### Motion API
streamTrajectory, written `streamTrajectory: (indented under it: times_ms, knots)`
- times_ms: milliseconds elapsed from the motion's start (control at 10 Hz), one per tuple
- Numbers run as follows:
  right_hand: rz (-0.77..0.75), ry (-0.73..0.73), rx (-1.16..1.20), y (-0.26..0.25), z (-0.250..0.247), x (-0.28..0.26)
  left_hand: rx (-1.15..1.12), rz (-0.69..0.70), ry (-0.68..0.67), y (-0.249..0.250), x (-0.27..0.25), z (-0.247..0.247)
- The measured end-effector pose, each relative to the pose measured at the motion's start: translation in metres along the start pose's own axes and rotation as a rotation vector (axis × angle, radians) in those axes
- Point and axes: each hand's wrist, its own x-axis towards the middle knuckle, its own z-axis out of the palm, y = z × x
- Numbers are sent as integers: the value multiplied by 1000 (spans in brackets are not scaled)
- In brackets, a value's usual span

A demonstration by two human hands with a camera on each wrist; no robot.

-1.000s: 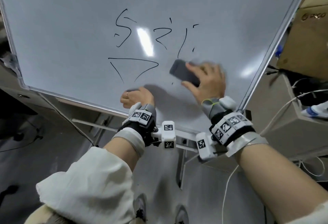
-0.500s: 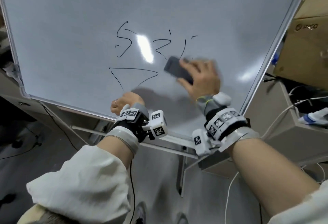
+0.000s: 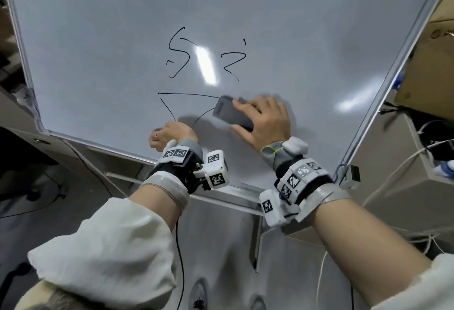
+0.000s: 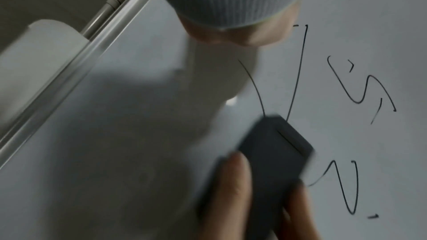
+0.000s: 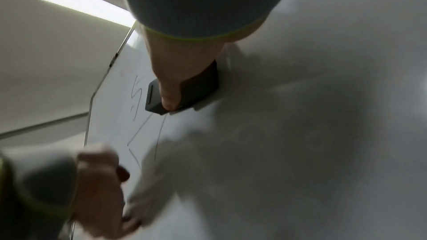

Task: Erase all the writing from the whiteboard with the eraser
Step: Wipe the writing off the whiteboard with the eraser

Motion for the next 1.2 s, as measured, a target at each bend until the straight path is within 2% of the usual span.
streamTrajectory:
  times_ms: [100, 200, 300, 400, 600, 700, 800, 900, 1000, 1100, 1200]
  knots:
    - [195, 149, -17, 20, -26, 51, -229, -90, 133, 7, 21, -2]
    - [277, 174, -2, 27, -40, 99, -290, -36, 172, 15, 35, -13]
    - [253, 131, 20, 4, -23, 101, -323, 43, 219, 19, 43, -18]
    - [187, 38, 62, -29, 7, 74, -326, 73, 249, 12, 61, -20]
    - [-33, -120, 116, -74, 49, 5, -255, 48, 196, -10, 86, -26]
    - [-46, -155, 90, -78, 47, 0, -201, 56, 167, -12, 87, -31]
    - [60, -85, 44, -66, 29, 30, -238, 37, 142, 0, 83, -39]
    - [245, 8, 34, -51, 8, 70, -250, 65, 133, 21, 81, -44]
    - [258, -4, 54, -60, 10, 79, -249, 97, 94, 30, 91, -50]
    - [128, -57, 91, -89, 34, 60, -280, 82, 77, 25, 101, -55]
    - [-86, -235, 83, -125, 70, 27, -186, 116, 45, 10, 113, -60]
